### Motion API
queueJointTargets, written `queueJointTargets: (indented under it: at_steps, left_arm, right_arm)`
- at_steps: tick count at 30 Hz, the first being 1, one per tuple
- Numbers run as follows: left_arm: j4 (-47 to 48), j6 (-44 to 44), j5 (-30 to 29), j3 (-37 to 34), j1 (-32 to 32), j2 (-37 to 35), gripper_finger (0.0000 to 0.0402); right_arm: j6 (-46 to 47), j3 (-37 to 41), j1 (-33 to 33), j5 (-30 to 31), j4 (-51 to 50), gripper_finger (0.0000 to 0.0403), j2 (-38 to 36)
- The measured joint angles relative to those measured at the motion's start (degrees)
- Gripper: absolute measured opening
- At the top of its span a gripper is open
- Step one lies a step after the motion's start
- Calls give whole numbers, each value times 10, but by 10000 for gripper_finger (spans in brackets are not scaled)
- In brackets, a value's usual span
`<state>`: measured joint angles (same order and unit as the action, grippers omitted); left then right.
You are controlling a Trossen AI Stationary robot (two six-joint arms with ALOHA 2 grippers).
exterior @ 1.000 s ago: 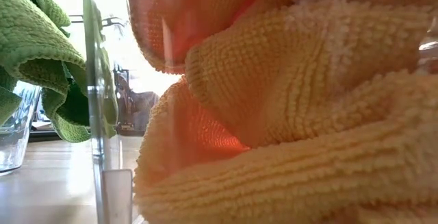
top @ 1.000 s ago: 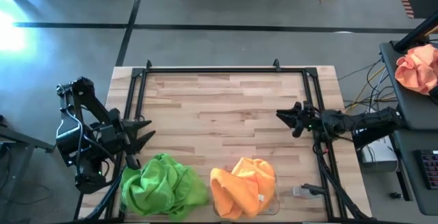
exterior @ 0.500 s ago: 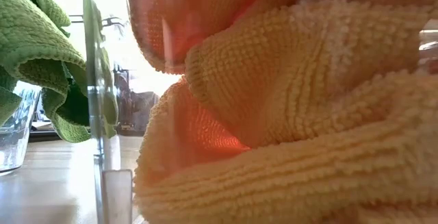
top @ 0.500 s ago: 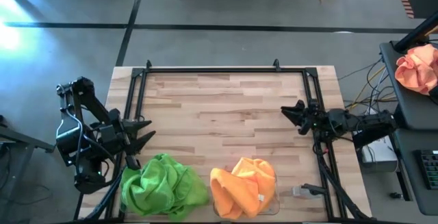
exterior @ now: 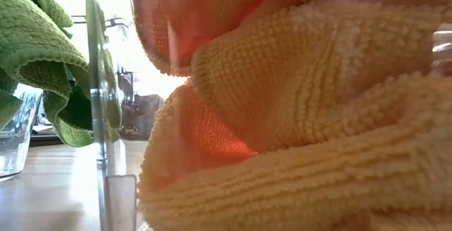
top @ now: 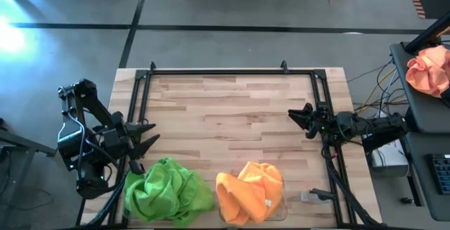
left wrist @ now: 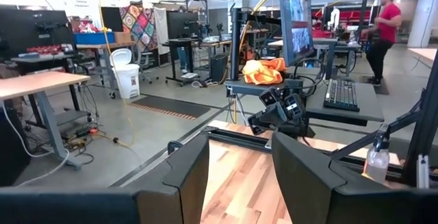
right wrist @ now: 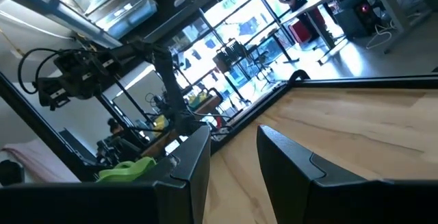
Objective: Sort microfiber towel by color & place in baskets
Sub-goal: Return to Home Position
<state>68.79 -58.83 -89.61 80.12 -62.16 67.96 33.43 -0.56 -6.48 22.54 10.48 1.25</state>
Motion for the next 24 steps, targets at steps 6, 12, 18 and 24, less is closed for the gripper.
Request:
queueJointTargets:
  at_steps: [6, 12, 18, 24]
  left_arm:
    - [0, 69, 37, 0, 0, 0, 145]
    - [1, 132, 142, -11, 0, 0, 145]
    - [-3, 175, 182, -46, 0, 0, 145]
    - [-38, 179, 185, -114, 0, -14, 145]
  right_arm:
    - [0, 0, 0, 0, 0, 114, 0]
    - [0, 0, 0, 0, 0, 114, 1]
    - [0, 0, 0, 0, 0, 114, 1]
    - [0, 0, 0, 0, 0, 114, 1]
